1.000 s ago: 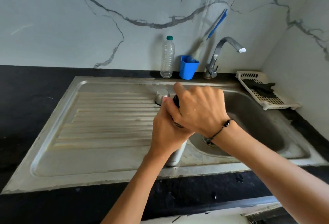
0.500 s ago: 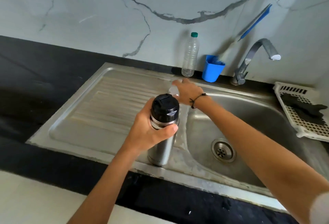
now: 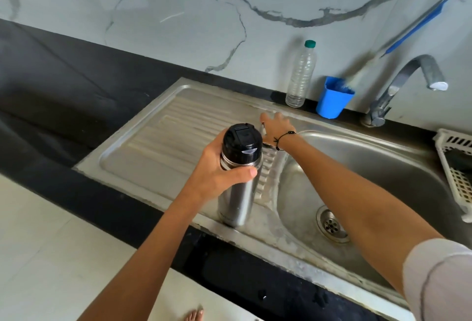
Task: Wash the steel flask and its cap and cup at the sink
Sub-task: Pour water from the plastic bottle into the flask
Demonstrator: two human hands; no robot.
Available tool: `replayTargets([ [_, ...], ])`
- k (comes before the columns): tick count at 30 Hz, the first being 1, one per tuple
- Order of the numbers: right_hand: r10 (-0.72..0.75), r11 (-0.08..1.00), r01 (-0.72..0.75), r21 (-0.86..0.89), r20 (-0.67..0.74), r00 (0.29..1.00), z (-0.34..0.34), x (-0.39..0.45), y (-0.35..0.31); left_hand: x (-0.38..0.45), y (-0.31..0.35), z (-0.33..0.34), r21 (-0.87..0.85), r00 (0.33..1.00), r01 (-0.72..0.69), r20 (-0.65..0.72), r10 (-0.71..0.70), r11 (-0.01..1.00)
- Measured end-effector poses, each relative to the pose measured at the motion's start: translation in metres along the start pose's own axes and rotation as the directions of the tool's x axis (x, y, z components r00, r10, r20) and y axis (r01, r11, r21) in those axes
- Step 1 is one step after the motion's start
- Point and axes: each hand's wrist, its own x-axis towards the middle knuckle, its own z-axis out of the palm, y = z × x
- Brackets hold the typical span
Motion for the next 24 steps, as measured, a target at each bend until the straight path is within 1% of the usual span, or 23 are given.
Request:
replayTargets([
  [2, -0.011, 0.999, 0.012, 0.032, -0.025, 1.000, 0.001, -0.002, -0.001, 0.001, -0.001, 0.000, 0.001, 1.000, -0.006, -0.003, 0.006, 1.000],
  [3, -0.014, 0.996, 0.017, 0.083, -0.037, 0.999, 0.000, -0.005, -0.002, 0.001, -0.001, 0.000, -0.001, 1.000, -0.006, -0.005, 0.006, 1.000],
  [5, -0.027, 0.968, 0.050, 0.247, -0.096, 0.995, -0.012, -0.016, -0.007, 0.003, -0.003, 0.000, -0.011, 1.000, -0.005, -0.003, 0.005, 1.000],
  [6, -0.028, 0.930, 0.075, 0.360, -0.133, 0.991, -0.022, -0.025, -0.009, 0.003, -0.004, -0.001, -0.014, 1.000, -0.008, -0.002, 0.008, 1.000],
  [7, -0.023, 0.865, 0.094, 0.493, -0.147, 0.989, -0.037, -0.037, -0.012, 0.004, -0.004, -0.001, -0.016, 1.000, -0.012, 0.000, 0.012, 1.000],
  [8, -0.031, 0.768, 0.105, 0.632, -0.127, 0.991, -0.052, -0.051, -0.015, 0.004, -0.004, -0.002, -0.018, 1.000, -0.019, 0.006, 0.019, 1.000],
  [9, -0.074, 0.663, 0.119, 0.739, -0.094, 0.993, -0.069, -0.067, -0.017, 0.005, -0.005, -0.002, -0.019, 1.000, -0.027, 0.012, 0.028, 0.999],
  [10, -0.136, 0.588, 0.142, 0.796, -0.076, 0.988, -0.085, -0.085, -0.019, 0.005, -0.006, -0.003, -0.025, 0.999, -0.031, 0.019, 0.032, 0.999],
  [11, -0.198, 0.551, 0.177, 0.816, -0.079, 0.977, -0.101, -0.101, -0.021, 0.006, -0.007, -0.003, -0.031, 0.999, -0.034, 0.019, 0.034, 0.999],
  [12, -0.242, 0.537, 0.211, 0.817, -0.090, 0.966, -0.115, -0.117, -0.023, 0.006, -0.008, -0.002, -0.036, 0.999, -0.035, 0.018, 0.035, 0.999],
  [14, -0.253, 0.565, 0.246, 0.787, -0.119, 0.960, -0.139, -0.144, -0.030, 0.006, -0.010, -0.003, -0.046, 0.999, -0.030, 0.023, 0.031, 0.998],
  [17, -0.205, 0.643, 0.260, 0.720, -0.165, 0.965, -0.160, -0.168, -0.039, 0.007, -0.011, -0.004, -0.035, 0.999, -0.034, 0.025, 0.035, 0.999],
  [20, -0.232, 0.641, 0.252, 0.725, -0.129, 0.964, -0.170, -0.185, -0.051, 0.008, -0.013, -0.006, -0.025, 0.998, -0.041, 0.035, 0.042, 0.999],
  [21, -0.253, 0.659, 0.256, 0.708, -0.112, 0.961, -0.170, -0.190, -0.055, 0.009, -0.014, -0.006, -0.025, 0.998, -0.038, 0.039, 0.039, 0.999],
  [22, -0.269, 0.698, 0.266, 0.665, -0.101, 0.958, -0.170, -0.195, -0.060, 0.009, -0.014, -0.006, -0.029, 0.998, -0.037, 0.046, 0.038, 0.999],
  [24, -0.282, 0.806, 0.288, 0.517, -0.092, 0.955, -0.169, -0.201, -0.070, 0.009, -0.015, -0.006, -0.039, 0.997, -0.035, 0.061, 0.037, 0.999],
])
